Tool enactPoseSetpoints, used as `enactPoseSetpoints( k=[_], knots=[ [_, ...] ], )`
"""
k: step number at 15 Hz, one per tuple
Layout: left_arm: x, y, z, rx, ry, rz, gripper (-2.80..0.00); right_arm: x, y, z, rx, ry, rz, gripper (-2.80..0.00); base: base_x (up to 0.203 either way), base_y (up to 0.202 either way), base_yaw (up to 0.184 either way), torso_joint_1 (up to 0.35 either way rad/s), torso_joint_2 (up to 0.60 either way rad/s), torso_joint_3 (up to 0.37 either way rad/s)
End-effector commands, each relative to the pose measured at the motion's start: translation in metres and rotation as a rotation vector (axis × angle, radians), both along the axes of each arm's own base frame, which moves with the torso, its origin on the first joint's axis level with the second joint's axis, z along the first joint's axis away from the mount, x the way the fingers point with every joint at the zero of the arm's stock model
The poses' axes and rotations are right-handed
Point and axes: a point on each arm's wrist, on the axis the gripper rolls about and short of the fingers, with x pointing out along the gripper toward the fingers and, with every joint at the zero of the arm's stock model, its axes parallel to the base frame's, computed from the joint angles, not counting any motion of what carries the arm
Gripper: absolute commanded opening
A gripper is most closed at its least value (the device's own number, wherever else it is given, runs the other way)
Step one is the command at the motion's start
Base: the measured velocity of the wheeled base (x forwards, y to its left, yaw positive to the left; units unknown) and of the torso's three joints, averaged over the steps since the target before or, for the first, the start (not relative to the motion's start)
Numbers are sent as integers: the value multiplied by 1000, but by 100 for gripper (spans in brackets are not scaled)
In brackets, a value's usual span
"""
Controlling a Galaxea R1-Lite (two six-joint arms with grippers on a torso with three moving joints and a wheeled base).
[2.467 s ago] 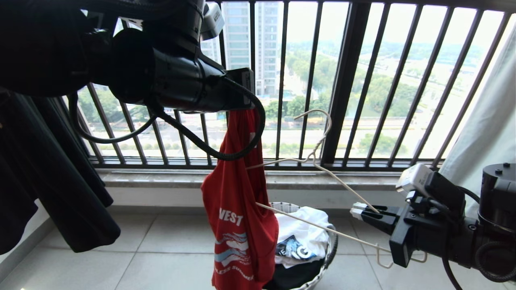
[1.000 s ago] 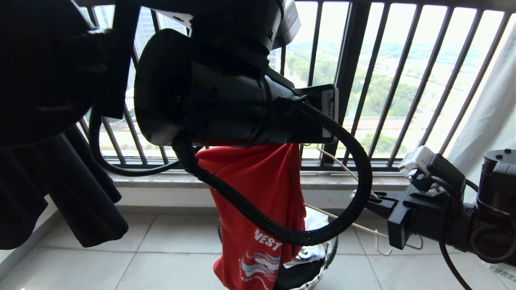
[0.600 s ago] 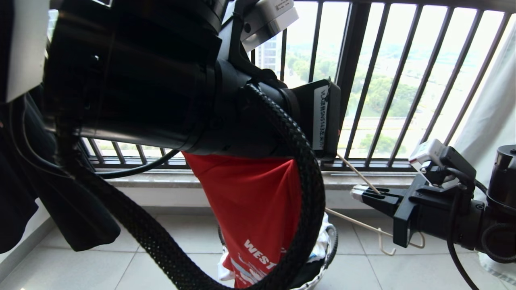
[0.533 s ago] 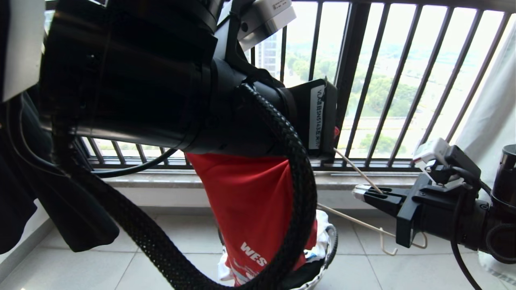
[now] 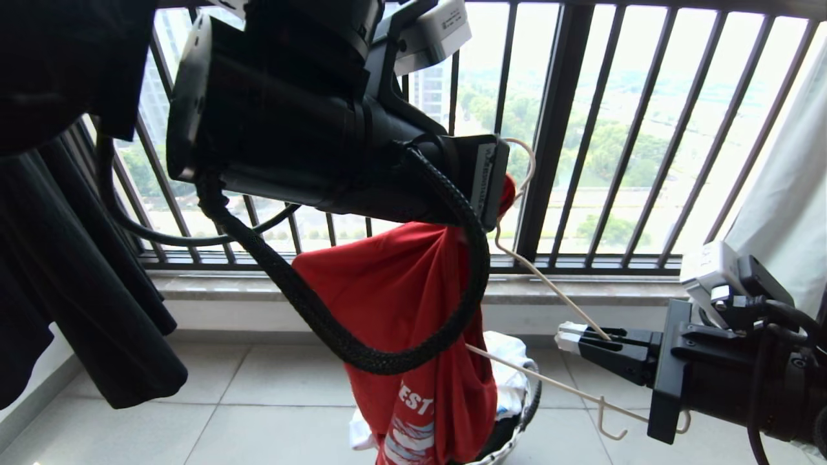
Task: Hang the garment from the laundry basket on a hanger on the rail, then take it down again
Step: Hang the clothes on the clothes rack
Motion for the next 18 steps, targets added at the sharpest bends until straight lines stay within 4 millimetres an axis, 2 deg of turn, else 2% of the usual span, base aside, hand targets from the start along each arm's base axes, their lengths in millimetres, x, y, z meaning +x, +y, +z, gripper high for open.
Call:
enactPoseSetpoints(
  k=[1, 5, 7, 9, 14, 18],
  knots=[
    [4, -5, -7, 22, 27, -13, -280, -2, 0, 2, 7, -9, 9, -280, 0, 0, 0, 0, 0, 0],
    [-11, 8, 1, -9, 111, -212, -280, -6, -2, 4, 18, -17, 31, -280, 0, 0, 0, 0, 0, 0],
    [-16, 14, 9, 6, 42, -276, -280, -9, -3, -4, -5, -8, 44, -280, 0, 0, 0, 0, 0, 0],
    [-16, 15, 8, 85, -32, -322, -280, -10, -3, -11, -45, -19, 71, -280, 0, 0, 0, 0, 0, 0],
    [-14, 12, 8, 164, -91, -378, -280, 0, -1, -20, -75, 7, 69, -280, 0, 0, 0, 0, 0, 0],
    [1, 11, 3, 248, -195, -344, -280, 13, -11, -26, -117, 7, 6, -280, 0, 0, 0, 0, 0, 0]
  ],
)
